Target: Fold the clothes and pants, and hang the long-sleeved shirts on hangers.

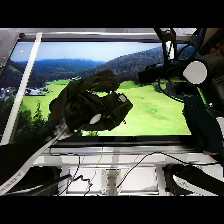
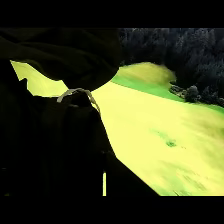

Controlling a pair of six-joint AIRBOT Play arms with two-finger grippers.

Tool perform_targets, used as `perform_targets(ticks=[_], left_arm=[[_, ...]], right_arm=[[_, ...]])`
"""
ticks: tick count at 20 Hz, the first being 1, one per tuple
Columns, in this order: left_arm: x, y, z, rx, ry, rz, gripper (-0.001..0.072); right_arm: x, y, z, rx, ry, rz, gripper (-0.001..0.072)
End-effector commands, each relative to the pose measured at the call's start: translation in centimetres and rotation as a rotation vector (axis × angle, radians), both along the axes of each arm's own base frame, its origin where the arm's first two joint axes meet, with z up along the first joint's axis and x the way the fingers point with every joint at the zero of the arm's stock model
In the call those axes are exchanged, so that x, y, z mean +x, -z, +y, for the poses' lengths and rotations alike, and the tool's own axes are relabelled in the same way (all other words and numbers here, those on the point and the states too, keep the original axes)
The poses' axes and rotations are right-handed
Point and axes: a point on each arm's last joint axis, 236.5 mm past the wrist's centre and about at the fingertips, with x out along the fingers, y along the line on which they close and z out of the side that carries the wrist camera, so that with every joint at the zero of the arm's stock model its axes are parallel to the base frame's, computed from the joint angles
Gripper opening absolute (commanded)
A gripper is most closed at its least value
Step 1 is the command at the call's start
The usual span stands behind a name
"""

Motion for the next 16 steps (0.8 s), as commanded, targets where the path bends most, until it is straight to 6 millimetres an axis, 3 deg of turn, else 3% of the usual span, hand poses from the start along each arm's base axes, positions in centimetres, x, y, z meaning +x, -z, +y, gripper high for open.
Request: perform_targets(ticks=[1, 4, 8, 9, 10, 12, 13, 16], left_arm=[[0.5, 2.4, -0.4, 0.067, 0.053, -0.034, 0.0547], [1.9, 2.7, -1.0, 0.098, 0.134, -0.125, 0.0553], [1.6, 3.1, -1.6, 0.141, 0.283, -0.168, 0.0560], [1.6, 3.1, -1.6, 0.141, 0.283, -0.167, 0.0674], [1.6, 2.9, -1.6, 0.139, 0.283, -0.170, 0.0704], [1.7, 1.6, -1.6, 0.128, 0.293, -0.195, 0.0703], [1.7, 0.6, -1.7, 0.114, 0.292, -0.211, 0.0703], [1.6, -2.1, -1.9, 0.063, 0.280, -0.243, 0.0699]], right_arm=[[1.0, -0.6, -0.1, -0.007, 0.005, -0.047, 0.0030], [1.1, -0.5, -0.1, -0.014, -0.003, -0.053, 0.0046], [1.2, -0.5, -0.1, -0.017, -0.005, -0.056, 0.0046], [1.2, -0.5, -0.1, -0.017, -0.005, -0.056, 0.0046], [1.2, -0.6, -0.1, -0.017, -0.005, -0.057, 0.0058], [1.2, -0.6, -0.1, -0.017, -0.005, -0.058, 0.0343], [1.2, -0.6, -0.1, -0.017, -0.005, -0.060, 0.0380], [1.4, -0.8, -0.1, -0.013, -0.005, -0.070, 0.0379]])
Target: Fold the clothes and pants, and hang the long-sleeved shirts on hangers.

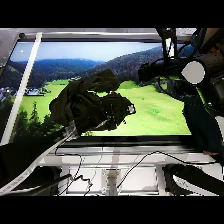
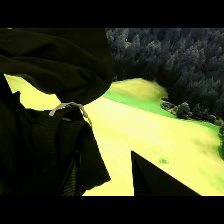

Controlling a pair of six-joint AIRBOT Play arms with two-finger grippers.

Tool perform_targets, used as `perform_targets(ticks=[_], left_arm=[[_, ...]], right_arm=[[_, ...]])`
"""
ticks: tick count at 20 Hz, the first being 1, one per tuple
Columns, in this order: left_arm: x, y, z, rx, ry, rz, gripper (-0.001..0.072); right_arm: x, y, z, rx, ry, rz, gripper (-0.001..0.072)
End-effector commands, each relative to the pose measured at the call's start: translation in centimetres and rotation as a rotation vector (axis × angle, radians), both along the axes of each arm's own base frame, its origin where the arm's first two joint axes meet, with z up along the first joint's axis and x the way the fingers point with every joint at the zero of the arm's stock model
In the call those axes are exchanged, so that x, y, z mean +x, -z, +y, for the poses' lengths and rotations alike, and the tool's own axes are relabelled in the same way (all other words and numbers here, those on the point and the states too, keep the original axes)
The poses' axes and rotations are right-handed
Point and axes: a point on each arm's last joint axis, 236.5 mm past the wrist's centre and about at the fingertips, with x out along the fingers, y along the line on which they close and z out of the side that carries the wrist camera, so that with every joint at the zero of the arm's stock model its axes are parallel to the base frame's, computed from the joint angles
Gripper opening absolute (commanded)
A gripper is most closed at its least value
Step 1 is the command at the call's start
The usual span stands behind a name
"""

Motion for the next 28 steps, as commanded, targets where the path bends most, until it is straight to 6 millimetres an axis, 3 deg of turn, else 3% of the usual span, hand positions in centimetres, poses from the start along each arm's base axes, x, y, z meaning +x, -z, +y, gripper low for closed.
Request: perform_targets(ticks=[1, 8, 11, 15, 16, 18, 19, 22, 25, 26, 27, 28], left_arm=[[-0.5, -1.9, -0.4, -0.052, 0.000, -0.002, 0.0698], [-2.3, 3.0, -1.4, 0.002, 0.007, 0.103, 0.0695], [-2.4, 3.7, -1.9, -0.004, 0.008, 0.112, 0.0695], [-1.0, 4.4, -3.1, -0.036, 0.027, 0.058, 0.0660], [-0.4, 4.7, -3.1, -0.031, 0.036, 0.036, 0.0562], [0.6, 4.8, -3.2, -0.019, 0.060, -0.011, 0.0176], [1.1, 4.5, -3.1, -0.011, 0.074, -0.042, 0.0022], [3.3, 1.1, -3.0, -0.035, 0.069, -0.125, 0.0015], [6.2, -6.1, -1.6, -0.196, -0.088, -0.186, 0.0014], [7.3, -9.0, -0.1, -0.261, -0.160, -0.208, 0.0014], [8.1, -11.8, 1.7, -0.316, -0.229, -0.231, 0.0014], [8.8, -14.7, 4.2, -0.366, -0.304, -0.255, 0.0014]], right_arm=[[0.3, -0.2, 0.1, 0.005, 0.000, -0.014, 0.0380], [0.3, -0.2, 0.1, 0.004, 0.001, -0.014, 0.0380], [0.3, -0.3, 0.0, 0.002, 0.001, -0.016, 0.0380], [0.3, -0.3, 0.0, 0.004, 0.002, -0.018, 0.0380], [0.3, -0.3, 0.0, 0.004, 0.002, -0.018, 0.0380], [0.3, -0.3, 0.0, 0.004, 0.001, -0.017, 0.0380], [0.3, -0.3, 0.0, 0.003, 0.002, -0.017, 0.0379], [0.4, -0.4, 0.0, 0.001, 0.003, -0.024, 0.0373], [1.1, -0.7, -1.2, -0.052, 0.024, -0.061, 0.0370], [1.5, -0.7, -2.1, -0.092, 0.036, -0.077, 0.0292], [1.9, -0.9, -3.3, -0.179, 0.023, -0.106, 0.0018], [2.2, -0.8, -4.7, -0.258, 0.007, -0.121, 0.0029]])
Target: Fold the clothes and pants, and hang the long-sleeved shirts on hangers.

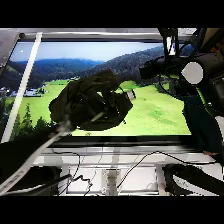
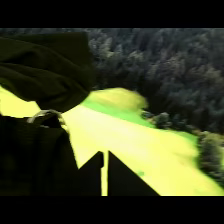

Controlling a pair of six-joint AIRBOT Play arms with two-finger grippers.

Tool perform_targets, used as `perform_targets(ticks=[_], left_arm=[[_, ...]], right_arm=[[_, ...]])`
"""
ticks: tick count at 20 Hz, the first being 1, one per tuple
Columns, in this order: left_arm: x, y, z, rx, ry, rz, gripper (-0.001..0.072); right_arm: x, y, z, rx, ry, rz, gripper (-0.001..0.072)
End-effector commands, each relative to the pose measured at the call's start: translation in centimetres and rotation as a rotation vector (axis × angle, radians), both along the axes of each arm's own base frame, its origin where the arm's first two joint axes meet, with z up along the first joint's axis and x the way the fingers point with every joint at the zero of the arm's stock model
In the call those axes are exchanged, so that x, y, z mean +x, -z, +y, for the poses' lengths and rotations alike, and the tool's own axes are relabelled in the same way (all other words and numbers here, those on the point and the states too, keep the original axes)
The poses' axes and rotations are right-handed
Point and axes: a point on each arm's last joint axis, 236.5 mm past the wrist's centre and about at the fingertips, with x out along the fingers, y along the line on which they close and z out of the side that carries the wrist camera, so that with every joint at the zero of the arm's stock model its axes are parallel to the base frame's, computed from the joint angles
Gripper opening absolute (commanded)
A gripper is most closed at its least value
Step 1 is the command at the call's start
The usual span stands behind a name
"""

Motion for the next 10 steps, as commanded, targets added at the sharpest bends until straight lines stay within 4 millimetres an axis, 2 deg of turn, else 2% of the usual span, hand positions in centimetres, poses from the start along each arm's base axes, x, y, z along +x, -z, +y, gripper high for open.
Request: perform_targets(ticks=[1, 4, 5, 6, 7, 8, 10], left_arm=[[2.4, -9.7, 7.1, -0.205, -0.237, -0.072, 0.0014], [1.9, -16.9, 16.1, -0.322, -0.439, -0.151, 0.0015], [1.2, -18.6, 19.2, -0.352, -0.512, -0.168, 0.0015], [0.5, -19.5, 21.6, -0.363, -0.569, -0.177, 0.0015], [-0.5, -20.2, 24.3, -0.358, -0.633, -0.182, 0.0015], [-1.3, -20.5, 26.4, -0.351, -0.686, -0.181, 0.0015], [-2.7, -20.6, 30.4, -0.335, -0.795, -0.175, 0.0015]], right_arm=[[1.0, 0.0, -4.2, -0.206, -0.008, -0.038, 0.0029], [0.8, 2.3, -11.4, -0.268, 0.081, 0.085, 0.0027], [0.3, 3.9, -13.2, -0.243, 0.090, 0.145, 0.0027], [-0.5, 6.0, -14.0, -0.171, 0.063, 0.218, 0.0026], [-1.7, 8.3, -13.3, -0.058, 0.003, 0.291, 0.0026], [-3.4, 10.2, -11.2, 0.110, -0.087, 0.362, 0.0026], [-6.1, 12.1, -6.5, 0.395, -0.217, 0.444, 0.0029]])
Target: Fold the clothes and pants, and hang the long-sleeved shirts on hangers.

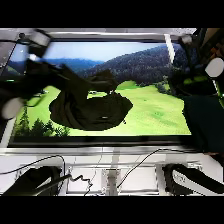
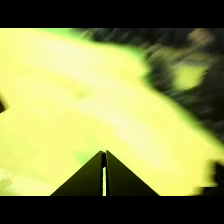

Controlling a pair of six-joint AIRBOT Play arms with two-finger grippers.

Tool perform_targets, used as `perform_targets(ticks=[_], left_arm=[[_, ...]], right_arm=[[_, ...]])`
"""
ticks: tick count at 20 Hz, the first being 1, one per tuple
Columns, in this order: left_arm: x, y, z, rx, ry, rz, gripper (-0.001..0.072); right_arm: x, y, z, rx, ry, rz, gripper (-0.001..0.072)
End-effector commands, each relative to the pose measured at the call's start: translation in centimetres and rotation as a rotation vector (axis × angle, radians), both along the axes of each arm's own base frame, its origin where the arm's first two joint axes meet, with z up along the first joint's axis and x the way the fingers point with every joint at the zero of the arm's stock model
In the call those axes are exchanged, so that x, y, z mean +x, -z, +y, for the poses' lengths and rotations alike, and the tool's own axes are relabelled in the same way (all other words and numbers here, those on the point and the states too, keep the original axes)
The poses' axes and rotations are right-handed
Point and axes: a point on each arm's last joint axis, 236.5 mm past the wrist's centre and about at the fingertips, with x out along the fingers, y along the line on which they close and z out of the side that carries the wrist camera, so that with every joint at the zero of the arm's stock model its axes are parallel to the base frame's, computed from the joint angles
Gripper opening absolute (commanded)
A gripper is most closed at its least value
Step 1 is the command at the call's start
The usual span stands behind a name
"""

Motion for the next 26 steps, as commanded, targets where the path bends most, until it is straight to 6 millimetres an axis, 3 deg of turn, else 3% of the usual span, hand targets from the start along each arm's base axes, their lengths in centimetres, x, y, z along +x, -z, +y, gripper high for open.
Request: perform_targets(ticks=[1, 2, 4, 6, 8, 12, 16, 21, 23, 26], left_arm=[[-3.4, -0.8, 7.8, -0.027, -0.216, 0.043, 0.0015], [-3.7, -0.5, 9.5, -0.025, -0.266, 0.062, 0.0016], [-4.0, 0.3, 11.9, -0.023, -0.341, 0.088, 0.0015], [-4.3, 1.0, 13.3, -0.022, -0.386, 0.111, 0.0016], [-4.3, 1.8, 13.5, -0.034, -0.398, 0.130, 0.0015], [-4.3, 2.5, 12.9, -0.093, -0.405, 0.147, 0.0016], [-4.3, 2.6, 12.5, -0.109, -0.394, 0.152, 0.0016], [-4.3, 2.6, 12.5, -0.108, -0.394, 0.152, 0.0015], [-4.3, 2.5, 12.5, -0.108, -0.394, 0.151, 0.0016], [-4.3, 2.5, 12.5, -0.108, -0.394, 0.151, 0.0016]], right_arm=[[-4.0, 2.6, 7.0, 0.496, -0.115, 0.129, 0.0029], [-4.1, 4.3, 8.3, 0.531, -0.091, 0.147, 0.0048], [-4.7, 8.2, 10.7, 0.509, -0.071, 0.173, 0.0287], [-5.8, 11.5, 14.0, 0.476, -0.106, 0.204, 0.0331], [-6.4, 14.2, 17.3, 0.438, -0.158, 0.226, 0.0357], [-6.7, 19.0, 20.2, 0.409, -0.149, 0.312, 0.0460], [-5.4, 19.3, 21.3, 0.444, -0.143, 0.337, 0.0460], [-4.1, 19.7, 20.9, 0.397, -0.144, 0.341, 0.0464], [-5.3, 19.8, 21.3, 0.411, -0.164, 0.407, 0.0464], [-8.8, 19.2, 22.1, 0.454, -0.221, 0.550, 0.0439]])
